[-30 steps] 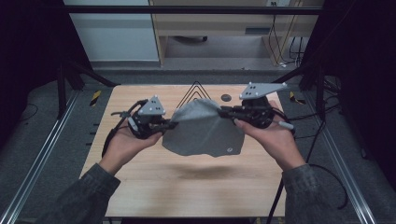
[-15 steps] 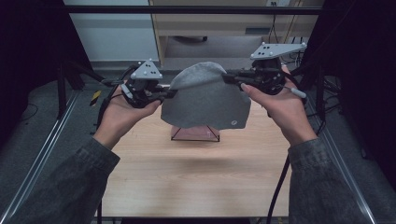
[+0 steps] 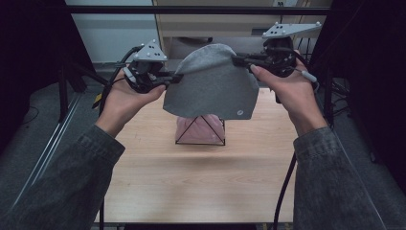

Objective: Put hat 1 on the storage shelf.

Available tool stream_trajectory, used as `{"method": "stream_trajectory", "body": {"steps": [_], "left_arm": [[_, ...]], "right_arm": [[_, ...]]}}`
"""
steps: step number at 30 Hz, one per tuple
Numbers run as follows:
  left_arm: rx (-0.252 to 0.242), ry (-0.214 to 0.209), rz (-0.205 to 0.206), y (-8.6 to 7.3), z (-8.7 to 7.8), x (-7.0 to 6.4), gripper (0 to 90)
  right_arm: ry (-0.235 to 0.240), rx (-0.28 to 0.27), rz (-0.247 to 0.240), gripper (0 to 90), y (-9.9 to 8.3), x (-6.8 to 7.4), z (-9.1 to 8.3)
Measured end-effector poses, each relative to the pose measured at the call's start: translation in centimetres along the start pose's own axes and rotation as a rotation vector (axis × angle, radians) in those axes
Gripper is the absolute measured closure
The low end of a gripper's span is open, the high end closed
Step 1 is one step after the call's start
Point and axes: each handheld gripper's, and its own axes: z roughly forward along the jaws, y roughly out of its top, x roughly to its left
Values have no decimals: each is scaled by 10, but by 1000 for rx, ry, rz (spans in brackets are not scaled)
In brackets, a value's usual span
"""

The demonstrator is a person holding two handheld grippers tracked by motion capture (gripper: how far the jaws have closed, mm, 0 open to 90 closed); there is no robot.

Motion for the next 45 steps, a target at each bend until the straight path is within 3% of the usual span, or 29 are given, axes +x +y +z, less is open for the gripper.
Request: {"method": "stream_trajectory", "body": {"steps": [19, 28, 35, 45], "left_arm": [[3, 3, 1, 4, 9, 2, 867], [-2, 31, -10, 7, 21, 14, 865], [27, 54, 1, 2, 36, 23, 865], [26, 57, -10, -2, 43, 35, 864]], "right_arm": [[-20, 6, 11, 855, 1, -10, 4], [-45, -9, 36, 855, -2, -22, 14], [-68, -30, 49, 855, -12, -33, 31], [-79, -11, 69, 857, -16, -40, 45]]}}
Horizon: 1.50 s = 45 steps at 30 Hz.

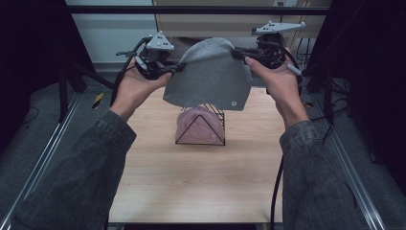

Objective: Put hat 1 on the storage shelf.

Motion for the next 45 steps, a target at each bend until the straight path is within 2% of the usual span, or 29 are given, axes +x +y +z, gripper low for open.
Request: {"method": "stream_trajectory", "body": {"steps": [7, 11, 14, 17, 21, 30, 33, 36, 45], "left_arm": [[23, -1, 9, -3, 4, 1, 865], [36, 0, 29, -4, 7, -1, 879], [26, 5, -2, -3, 11, 1, 879], [29, 0, -17, -3, 14, 3, 879], [39, 13, -25, -1, 19, 3, 879], [50, 50, -61, 4, 27, 13, 879], [55, 56, -67, 6, 31, 14, 879], [70, 64, -56, 8, 35, 15, 879], [85, 74, -70, 14, 42, 14, 879]], "right_arm": [[-1, -18, 35, 885, -1, -5, 3], [-8, 2, 26, 894, -3, -5, 5], [-8, 14, 23, 894, -4, -5, 7], [-10, 22, 16, 891, -6, -4, 8], [-4, 28, 18, 883, -11, -3, 8], [12, 54, 12, 876, -34, -1, 12], [24, 58, 8, 870, -41, 3, 13], [43, 56, 7, 859, -48, 9, 13], [112, 65, -6, 799, -80, 36, 22]]}}
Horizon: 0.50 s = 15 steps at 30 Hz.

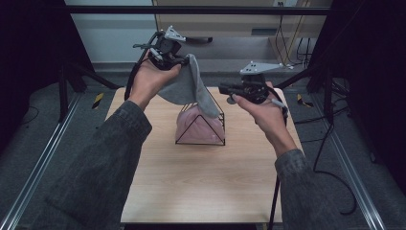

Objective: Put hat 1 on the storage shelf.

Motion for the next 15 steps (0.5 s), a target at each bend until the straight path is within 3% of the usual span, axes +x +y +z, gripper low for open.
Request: {"method": "stream_trajectory", "body": {"steps": [9, 15], "left_arm": [[15, 8, 2, 2, 4, 0, 878], [15, 5, -2, 3, 5, -1, 879]], "right_arm": [[58, 11, 10, 564, -41, 28, 17], [55, 38, -21, 391, -51, 41, 31]]}}
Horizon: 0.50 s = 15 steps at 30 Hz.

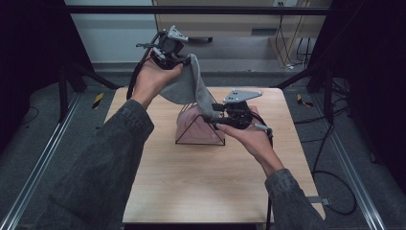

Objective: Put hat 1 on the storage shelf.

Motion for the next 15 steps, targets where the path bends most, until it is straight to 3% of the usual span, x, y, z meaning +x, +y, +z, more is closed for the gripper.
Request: {"method": "stream_trajectory", "body": {"steps": [3, 6, 9, 15], "left_arm": [[-2, -3, -10, 0, 1, 0, 879], [-4, -5, -6, -1, 1, 1, 879], [-8, -2, -8, -2, 0, 2, 879], [-40, 8, 5, -5, -3, 7, 878]], "right_arm": [[-15, 18, -11, 404, -1, 3, 9], [-51, 38, -23, 637, 0, 3, 16], [-73, 6, 6, 817, 7, -4, 14], [-154, -61, 29, 867, 34, -28, -5]]}}
